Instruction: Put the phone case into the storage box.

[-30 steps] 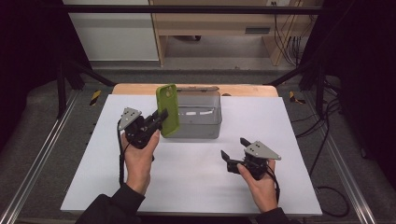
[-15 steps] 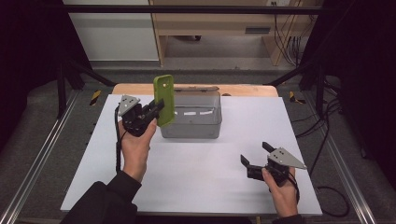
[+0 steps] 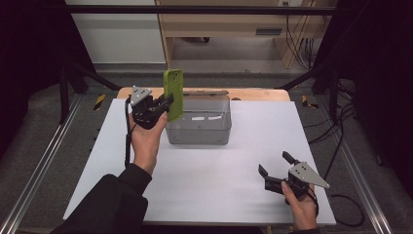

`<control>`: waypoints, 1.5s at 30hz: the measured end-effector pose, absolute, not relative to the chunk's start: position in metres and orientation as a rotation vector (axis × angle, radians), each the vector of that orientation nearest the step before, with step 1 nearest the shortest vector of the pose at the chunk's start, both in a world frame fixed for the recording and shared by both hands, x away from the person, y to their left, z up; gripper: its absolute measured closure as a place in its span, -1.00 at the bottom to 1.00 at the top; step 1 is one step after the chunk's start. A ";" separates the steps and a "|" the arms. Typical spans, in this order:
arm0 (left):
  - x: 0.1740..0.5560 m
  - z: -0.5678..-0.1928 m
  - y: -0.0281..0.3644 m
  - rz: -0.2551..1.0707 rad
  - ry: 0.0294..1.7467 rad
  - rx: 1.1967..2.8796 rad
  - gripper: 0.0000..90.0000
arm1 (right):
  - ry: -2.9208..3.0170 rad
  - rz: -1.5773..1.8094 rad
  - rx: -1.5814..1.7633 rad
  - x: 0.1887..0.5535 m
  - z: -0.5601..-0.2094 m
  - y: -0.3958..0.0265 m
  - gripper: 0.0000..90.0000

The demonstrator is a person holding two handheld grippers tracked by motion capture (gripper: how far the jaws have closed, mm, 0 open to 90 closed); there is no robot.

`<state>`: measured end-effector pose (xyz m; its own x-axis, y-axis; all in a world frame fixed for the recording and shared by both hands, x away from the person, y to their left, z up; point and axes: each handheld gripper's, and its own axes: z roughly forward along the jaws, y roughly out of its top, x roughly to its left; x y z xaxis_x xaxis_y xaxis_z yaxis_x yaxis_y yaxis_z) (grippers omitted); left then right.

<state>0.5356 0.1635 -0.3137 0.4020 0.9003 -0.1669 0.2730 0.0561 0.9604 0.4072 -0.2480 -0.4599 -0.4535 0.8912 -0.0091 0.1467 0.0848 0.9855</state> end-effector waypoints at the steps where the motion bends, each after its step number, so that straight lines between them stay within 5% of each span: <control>1: 0.538 -0.313 0.162 0.671 1.107 1.485 0.72 | 1.700 1.426 1.029 0.407 -0.460 -0.248 -0.92; 45: 0.588 -0.342 0.159 0.721 1.223 1.524 0.72 | 1.693 1.450 1.019 0.402 -0.461 -0.250 -0.94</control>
